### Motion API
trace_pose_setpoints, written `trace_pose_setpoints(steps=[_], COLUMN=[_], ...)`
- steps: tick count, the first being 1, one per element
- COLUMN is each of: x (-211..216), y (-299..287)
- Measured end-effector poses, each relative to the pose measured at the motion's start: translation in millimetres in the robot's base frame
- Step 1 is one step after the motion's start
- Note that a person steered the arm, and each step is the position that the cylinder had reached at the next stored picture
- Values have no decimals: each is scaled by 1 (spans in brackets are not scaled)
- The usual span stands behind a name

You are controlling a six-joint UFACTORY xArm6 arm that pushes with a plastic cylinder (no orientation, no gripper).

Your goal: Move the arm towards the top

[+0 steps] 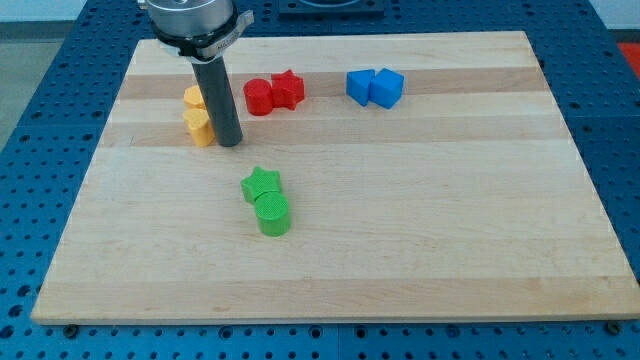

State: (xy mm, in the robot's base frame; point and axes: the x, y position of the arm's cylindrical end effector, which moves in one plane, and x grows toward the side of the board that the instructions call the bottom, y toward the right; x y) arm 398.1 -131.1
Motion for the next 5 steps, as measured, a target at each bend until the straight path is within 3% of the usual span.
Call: trace_pose_setpoints(steps=[2, 3, 4, 5], x=[-44, -46, -76, -137], y=[1, -4, -10, -10])
